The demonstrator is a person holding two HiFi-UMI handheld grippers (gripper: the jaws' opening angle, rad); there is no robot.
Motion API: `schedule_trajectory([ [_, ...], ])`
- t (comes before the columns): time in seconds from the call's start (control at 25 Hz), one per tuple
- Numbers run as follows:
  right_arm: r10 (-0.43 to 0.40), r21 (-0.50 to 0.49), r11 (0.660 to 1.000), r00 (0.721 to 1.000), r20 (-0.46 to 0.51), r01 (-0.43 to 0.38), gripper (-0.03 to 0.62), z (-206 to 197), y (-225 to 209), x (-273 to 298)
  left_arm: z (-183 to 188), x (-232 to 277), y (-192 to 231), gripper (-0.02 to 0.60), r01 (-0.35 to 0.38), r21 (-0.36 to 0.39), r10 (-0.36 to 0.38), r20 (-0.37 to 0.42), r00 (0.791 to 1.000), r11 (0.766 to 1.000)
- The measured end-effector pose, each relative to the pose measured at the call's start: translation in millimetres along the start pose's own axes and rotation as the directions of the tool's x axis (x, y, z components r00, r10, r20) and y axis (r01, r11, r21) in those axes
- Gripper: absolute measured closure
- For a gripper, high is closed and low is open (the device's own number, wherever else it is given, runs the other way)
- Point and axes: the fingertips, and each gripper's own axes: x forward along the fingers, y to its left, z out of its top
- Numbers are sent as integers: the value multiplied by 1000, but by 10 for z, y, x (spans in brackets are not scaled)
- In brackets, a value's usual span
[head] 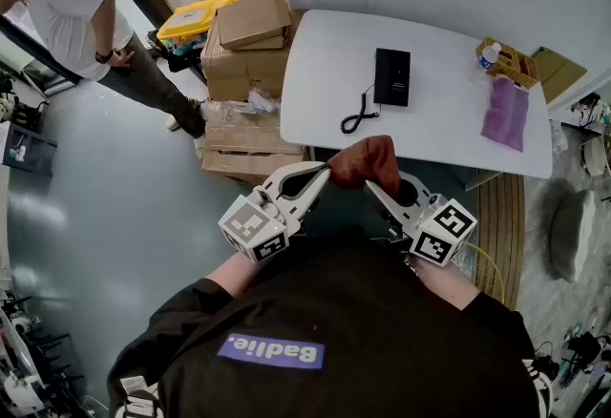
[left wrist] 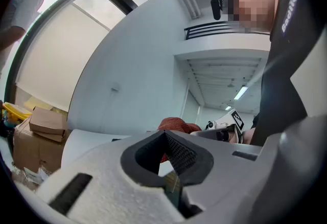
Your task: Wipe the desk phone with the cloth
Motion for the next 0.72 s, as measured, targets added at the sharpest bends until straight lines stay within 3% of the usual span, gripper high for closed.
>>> schedule_trajectory([
  [0.72, -8, 24, 1000, 1000, 5, 8, 500, 56, -378, -202, -94, 415, -38, 575, -3, -8, 3, -19, 1000, 1000],
])
